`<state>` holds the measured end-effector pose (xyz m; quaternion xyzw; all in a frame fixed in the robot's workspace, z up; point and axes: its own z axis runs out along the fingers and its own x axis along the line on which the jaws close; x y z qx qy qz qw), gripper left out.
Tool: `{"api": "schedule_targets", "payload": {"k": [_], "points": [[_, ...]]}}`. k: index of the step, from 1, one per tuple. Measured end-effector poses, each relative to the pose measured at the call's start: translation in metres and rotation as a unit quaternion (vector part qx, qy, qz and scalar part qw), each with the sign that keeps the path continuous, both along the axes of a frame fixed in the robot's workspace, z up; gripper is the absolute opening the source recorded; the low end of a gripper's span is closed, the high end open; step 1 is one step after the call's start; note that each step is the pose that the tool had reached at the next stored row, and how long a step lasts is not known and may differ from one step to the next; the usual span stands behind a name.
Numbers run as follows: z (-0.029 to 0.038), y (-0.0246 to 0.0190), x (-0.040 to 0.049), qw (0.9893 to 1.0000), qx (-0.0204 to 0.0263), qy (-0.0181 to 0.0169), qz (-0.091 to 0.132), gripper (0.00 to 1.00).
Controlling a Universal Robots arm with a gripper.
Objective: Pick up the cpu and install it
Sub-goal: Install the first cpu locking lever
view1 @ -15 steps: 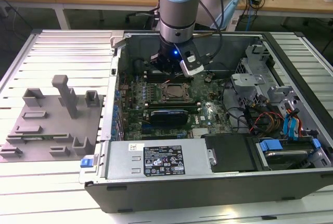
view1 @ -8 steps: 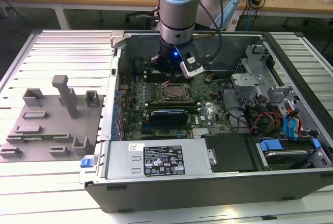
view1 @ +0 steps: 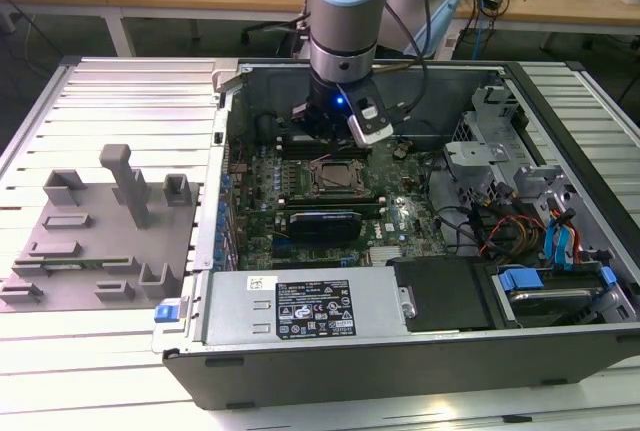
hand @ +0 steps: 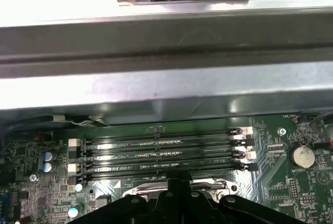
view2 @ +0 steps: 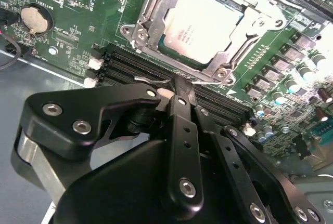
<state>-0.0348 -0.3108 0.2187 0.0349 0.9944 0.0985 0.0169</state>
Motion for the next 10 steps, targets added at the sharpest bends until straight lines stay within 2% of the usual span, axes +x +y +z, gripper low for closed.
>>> {"api": "schedule_targets", "payload": {"k": [3,4,6,7,8,10], "points": [[0.0000,0.0006,0.0021,1.0000,0.0000,0.0000,0.000,0.11],[-0.0003,0.0008,0.0021,1.0000,0.0000,-0.0012,0.000,0.11],[-0.0008,0.0013,0.0021,1.0000,-0.0002,-0.0079,0.001,0.11],[-0.0011,0.0017,0.0021,0.9999,-0.0002,-0.0130,0.002,0.11],[-0.0016,0.0023,0.0021,0.9998,-0.0001,-0.0205,0.003,0.11],[-0.0026,0.0029,0.0020,0.9997,0.0000,-0.0255,0.005,0.11]]}}
